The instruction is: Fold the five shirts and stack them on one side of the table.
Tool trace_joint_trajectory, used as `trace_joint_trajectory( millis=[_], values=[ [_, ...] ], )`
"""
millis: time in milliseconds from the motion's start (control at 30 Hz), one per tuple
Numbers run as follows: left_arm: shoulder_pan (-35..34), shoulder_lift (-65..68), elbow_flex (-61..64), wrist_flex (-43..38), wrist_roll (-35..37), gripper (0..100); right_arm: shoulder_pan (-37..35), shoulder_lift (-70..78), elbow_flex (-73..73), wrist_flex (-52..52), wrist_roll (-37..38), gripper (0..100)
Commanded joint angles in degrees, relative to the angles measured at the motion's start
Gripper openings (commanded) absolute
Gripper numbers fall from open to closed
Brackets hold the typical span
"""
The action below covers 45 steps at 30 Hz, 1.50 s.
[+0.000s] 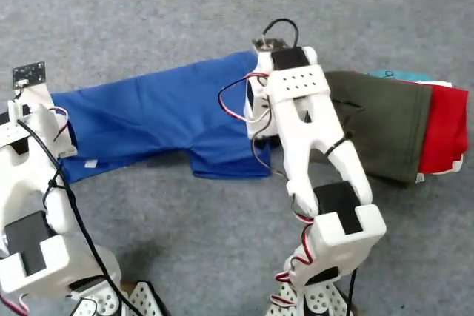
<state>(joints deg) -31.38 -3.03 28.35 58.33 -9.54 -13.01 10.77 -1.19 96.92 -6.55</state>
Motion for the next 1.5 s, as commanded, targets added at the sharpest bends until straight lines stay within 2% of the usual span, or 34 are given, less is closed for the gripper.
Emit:
trace_joint_trajectory(
  millis=[0, 367, 433, 533, 633, 700, 767, 833, 900, 967, 1000, 1067, 1167, 1300, 1467],
  values=[
    [-0.6, -0.4, -1.2, -0.2, -2.0, 3, 0.9, -3.1, 1.1, -0.2, 2.5, 1.3],
    [0.0, -0.3, -4.8, 6.2, -6.2, 4, 0.6, -0.9, 2.0, -0.3, 4.7, 2.1],
    [-0.4, -0.3, -6.5, 9.1, -7.5, 9, 0.9, 0.6, 2.2, -0.2, 4.8, 8.2],
    [-1.6, -0.4, -9.5, 12.7, -7.4, 17, 0.9, 1.3, 1.8, 0.8, 5.2, 22.7],
    [-3.6, -0.4, -13.9, 16.4, -7.5, 19, 0.5, 1.5, 0.3, 1.4, 7.7, 33.5],
    [-5.2, -0.4, -17.2, 19.3, -7.8, 19, 1.0, 1.4, -2.2, 1.5, 9.3, 36.8],
    [-7.6, -0.4, -21.6, 22.8, -7.9, 19, 1.9, 1.3, -6.1, 1.5, 9.2, 36.0],
    [-10.1, -0.4, -27.3, 25.9, -7.8, 14, 2.5, 1.6, -11.6, 1.5, 9.2, 31.6],
    [-10.6, 0.0, -34.0, 27.7, -7.4, 3, 2.2, 1.9, -16.6, 1.1, 9.6, 20.7],
    [-7.8, 0.4, -39.0, 28.3, -3.8, 5, 0.3, 3.4, -21.3, -1.4, 9.7, 4.7],
    [-5.3, 0.9, -40.5, 27.8, -0.6, 4, -1.0, 4.9, -23.3, -3.0, 10.4, 0.6],
    [-0.5, 3.4, -41.7, 24.3, 4.1, 3, -3.2, 9.3, -27.3, -5.6, 10.7, 5.1],
    [3.9, 10.1, -41.9, 16.2, 10.2, 3, -4.3, 18.1, -34.2, -12.9, 9.0, 1.0],
    [4.9, 22.2, -42.7, 6.4, 17.1, 3, -4.1, 32.4, -46.3, -20.9, 7.9, 1.3],
    [4.6, 34.1, -47.7, 4.9, 21.4, 3, -1.1, 51.3, -63.9, -27.2, 7.9, 1.5]
  ],
)
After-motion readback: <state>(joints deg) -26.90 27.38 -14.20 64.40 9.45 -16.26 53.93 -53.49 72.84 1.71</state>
